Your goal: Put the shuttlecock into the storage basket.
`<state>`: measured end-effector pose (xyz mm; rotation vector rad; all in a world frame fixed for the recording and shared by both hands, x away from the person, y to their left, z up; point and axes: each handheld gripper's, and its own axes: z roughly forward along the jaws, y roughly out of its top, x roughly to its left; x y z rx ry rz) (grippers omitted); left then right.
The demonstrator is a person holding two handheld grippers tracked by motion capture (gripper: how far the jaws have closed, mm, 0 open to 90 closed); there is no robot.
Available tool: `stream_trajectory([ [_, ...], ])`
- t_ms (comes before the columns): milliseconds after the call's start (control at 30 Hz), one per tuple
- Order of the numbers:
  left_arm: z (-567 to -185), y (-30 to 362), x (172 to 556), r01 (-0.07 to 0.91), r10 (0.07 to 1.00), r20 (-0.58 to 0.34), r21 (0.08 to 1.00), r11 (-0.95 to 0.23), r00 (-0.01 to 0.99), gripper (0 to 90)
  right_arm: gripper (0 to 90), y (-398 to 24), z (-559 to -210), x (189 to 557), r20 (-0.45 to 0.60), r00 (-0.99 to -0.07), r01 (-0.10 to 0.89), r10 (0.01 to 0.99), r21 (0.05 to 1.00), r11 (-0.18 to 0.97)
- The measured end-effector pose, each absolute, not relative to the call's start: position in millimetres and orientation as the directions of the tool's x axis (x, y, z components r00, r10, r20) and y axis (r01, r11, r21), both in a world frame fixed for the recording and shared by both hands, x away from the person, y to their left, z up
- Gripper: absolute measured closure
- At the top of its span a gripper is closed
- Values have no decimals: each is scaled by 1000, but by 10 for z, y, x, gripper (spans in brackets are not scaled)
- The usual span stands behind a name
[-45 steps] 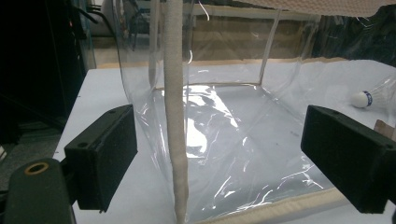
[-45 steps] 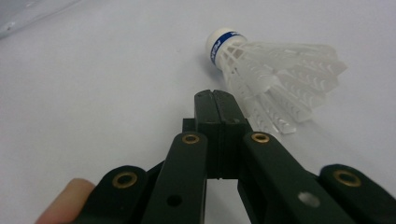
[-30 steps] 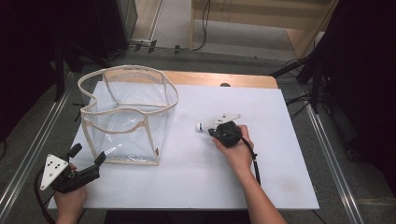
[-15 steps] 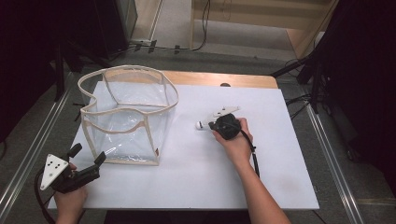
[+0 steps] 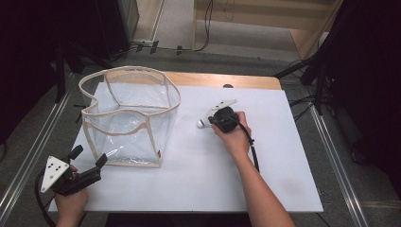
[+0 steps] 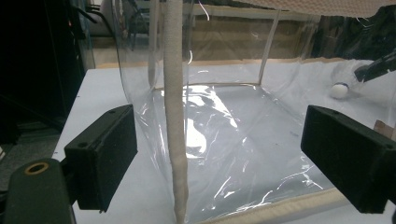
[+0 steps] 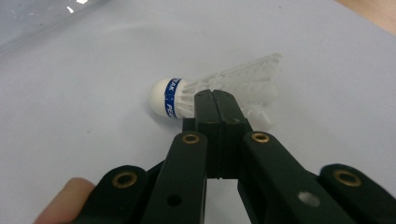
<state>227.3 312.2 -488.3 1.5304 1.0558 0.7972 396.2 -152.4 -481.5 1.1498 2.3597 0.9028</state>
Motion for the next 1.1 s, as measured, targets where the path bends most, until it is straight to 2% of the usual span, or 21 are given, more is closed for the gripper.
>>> stream_trajectory([
  [200,-4883,3122,2272,213,922,-46,976,-41,385,115,872,-1480,-4795,4104,-42,-611,558,790,685,468],
  [467,-4882,3124,2275,213,921,-47,976,-40,387,115,872,-1483,-4734,4098,-42,-616,542,787,702,462],
  [600,-4882,3124,2272,212,921,-44,976,-42,387,115,872,-1535,-4756,4114,-17,-583,576,812,696,428],
  [833,-4882,3123,2273,213,921,-41,976,-46,388,115,871,-1444,-4894,4217,-19,-576,595,817,675,436],
  [900,-4882,3124,2273,211,921,-43,976,-43,387,115,841,-1401,-4925,4240,9,-578,605,816,676,421],
  [933,-4882,3126,2273,213,921,-46,976,-41,388,115,785,-1352,-4947,4251,40,-589,605,807,683,408],
  [967,-4882,3126,2273,213,921,-46,976,-41,388,115,785,-1352,-4947,4251,40,-589,605,807,683,408],
  [1000,-4882,3125,2275,213,921,-47,976,-40,388,115,714,-1290,-4961,4240,67,-596,609,800,687,396],
  [1033,-4882,3125,2275,213,921,-47,976,-40,388,115,714,-1290,-4961,4240,67,-596,609,800,687,396],
  [1100,-4882,3124,2275,213,920,-46,976,-41,389,115,635,-1236,-4973,4236,81,-600,609,796,691,389],
])
